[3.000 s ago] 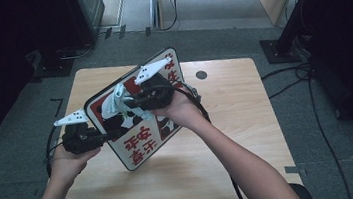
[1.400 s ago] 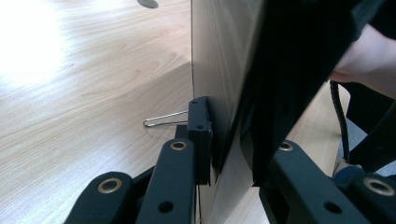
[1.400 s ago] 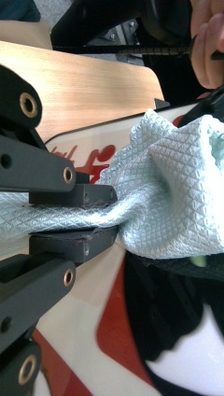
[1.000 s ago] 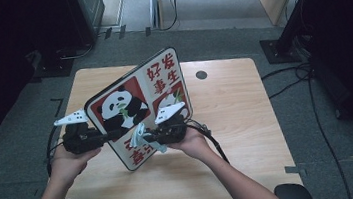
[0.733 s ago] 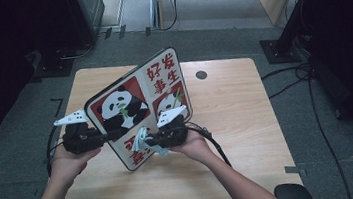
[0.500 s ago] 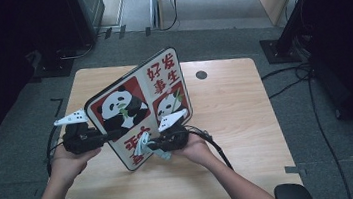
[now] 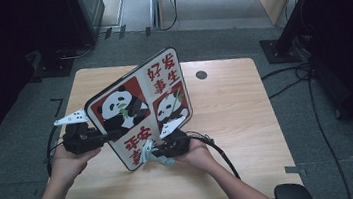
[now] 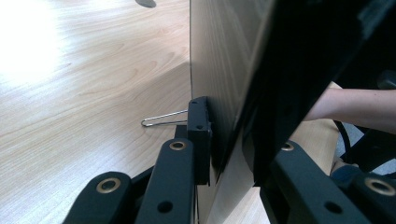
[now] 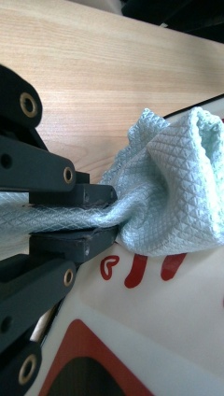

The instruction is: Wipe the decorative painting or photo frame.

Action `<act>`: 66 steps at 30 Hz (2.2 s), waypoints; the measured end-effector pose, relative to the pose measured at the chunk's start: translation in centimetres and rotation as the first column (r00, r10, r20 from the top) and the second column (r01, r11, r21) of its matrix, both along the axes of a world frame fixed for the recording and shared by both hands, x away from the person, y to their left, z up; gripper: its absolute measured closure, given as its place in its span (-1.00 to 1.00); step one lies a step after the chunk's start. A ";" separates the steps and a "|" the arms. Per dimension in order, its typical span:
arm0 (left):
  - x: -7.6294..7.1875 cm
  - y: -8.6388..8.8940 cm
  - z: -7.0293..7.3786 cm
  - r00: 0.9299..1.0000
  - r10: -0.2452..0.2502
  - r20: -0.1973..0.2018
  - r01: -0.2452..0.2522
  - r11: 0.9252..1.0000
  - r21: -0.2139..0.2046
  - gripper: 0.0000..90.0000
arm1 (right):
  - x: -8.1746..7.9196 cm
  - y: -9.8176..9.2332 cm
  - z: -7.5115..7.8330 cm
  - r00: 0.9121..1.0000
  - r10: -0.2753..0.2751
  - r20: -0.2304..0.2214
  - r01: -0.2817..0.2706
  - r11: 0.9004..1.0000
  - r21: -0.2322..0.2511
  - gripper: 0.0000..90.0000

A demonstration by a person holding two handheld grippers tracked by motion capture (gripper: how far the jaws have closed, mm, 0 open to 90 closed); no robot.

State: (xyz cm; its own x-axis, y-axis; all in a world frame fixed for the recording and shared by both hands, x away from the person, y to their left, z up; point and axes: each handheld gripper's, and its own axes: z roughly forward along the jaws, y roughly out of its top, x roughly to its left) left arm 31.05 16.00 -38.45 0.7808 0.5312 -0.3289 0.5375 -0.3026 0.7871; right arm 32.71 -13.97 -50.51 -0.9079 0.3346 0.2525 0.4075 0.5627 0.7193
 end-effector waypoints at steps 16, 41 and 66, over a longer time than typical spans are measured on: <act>-0.1 0.0 0.1 1.000 -0.015 0.023 0.015 1.000 0.019 0.66 | 0.0 -0.1 1.9 0.999 -0.017 -0.028 0.017 1.000 -0.008 0.79; -2.2 2.5 0.7 0.999 0.025 0.044 -0.025 1.000 0.005 0.67 | 2.0 0.7 12.5 0.999 0.009 0.034 -0.010 1.000 0.028 0.80; -1.8 5.0 1.4 0.998 0.057 0.026 -0.057 0.998 -0.009 0.85 | 3.0 3.9 20.2 0.990 0.054 0.126 -0.060 0.997 0.042 0.79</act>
State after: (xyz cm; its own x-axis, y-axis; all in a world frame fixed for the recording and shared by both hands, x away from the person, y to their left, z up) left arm 29.29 20.99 -37.09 0.7578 0.5722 -0.3138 0.5331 -0.2654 0.8034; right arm 35.67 -10.09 -30.30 -0.9507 0.2717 0.1496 0.2806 0.5478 0.7881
